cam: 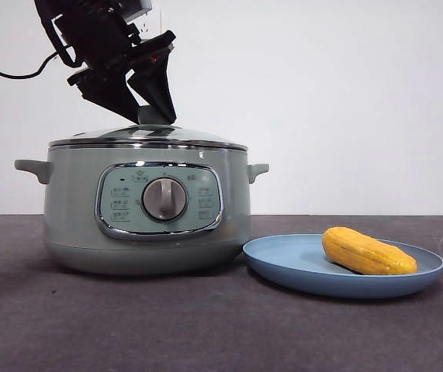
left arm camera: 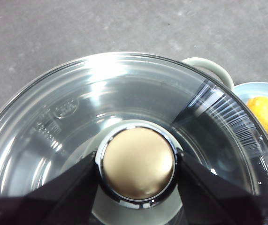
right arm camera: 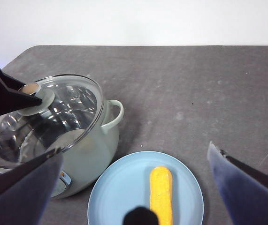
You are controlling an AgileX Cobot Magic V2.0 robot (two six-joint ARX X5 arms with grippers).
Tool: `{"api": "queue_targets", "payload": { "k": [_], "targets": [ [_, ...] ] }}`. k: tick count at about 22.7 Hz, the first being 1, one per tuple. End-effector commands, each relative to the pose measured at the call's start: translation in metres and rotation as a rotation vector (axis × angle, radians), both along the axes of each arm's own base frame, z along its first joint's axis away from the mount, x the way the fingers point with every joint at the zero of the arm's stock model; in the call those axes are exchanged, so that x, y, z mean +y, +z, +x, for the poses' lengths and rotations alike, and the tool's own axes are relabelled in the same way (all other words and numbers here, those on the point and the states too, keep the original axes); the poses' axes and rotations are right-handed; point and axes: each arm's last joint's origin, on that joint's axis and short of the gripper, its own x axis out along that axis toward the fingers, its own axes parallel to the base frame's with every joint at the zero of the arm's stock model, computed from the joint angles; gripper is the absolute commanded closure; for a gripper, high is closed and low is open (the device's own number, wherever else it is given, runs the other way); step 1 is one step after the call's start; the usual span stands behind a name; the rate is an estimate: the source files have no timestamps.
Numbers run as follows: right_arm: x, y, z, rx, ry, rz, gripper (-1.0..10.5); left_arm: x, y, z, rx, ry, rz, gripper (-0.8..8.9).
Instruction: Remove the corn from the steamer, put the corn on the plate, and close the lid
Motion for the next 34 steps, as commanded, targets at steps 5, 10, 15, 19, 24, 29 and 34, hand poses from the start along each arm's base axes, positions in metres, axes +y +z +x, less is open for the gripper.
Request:
{"api": "queue_targets", "payload": {
  "k": [5, 10, 15, 19, 24, 29, 34],
  "targets": [
    [0.0, -0.003, 0.0, 0.006, 0.006, -0.013, 4.1, -0.001, -0.007, 0.0, 0.034, 0.003, 0.02, 3.79],
    [0.0, -0.007, -0.001, 0.051, 0.01, -0.041, 4.1, -0.001, -0.005, -0.001, 0.028, 0.002, 0.018, 3.36],
    [-0.001, -0.01, -0.003, 0.082, 0.014, -0.057, 4.1, 0.001, 0.003, -0.004, 0.007, 0.003, 0.009, 3.36],
    [-0.001, -0.013, -0.004, 0.107, 0.015, -0.066, 4.1, 0.004, 0.013, -0.011, -0.008, 0.003, 0.002, 3.37],
    [-0.002, -0.017, -0.006, 0.149, 0.039, -0.096, 4.1, 0.012, 0.032, -0.03, -0.016, -0.005, -0.009, 3.37],
    [0.0, -0.022, -0.011, 0.217, 0.157, -0.094, 4.1, 0.025, 0.059, -0.067, 0.021, -0.043, -0.044, 3.45],
    [0.001, -0.027, -0.015, 0.278, 0.242, -0.089, 4.1, 0.041, 0.08, -0.109, 0.072, -0.079, -0.087, 3.47]
  ]
}}
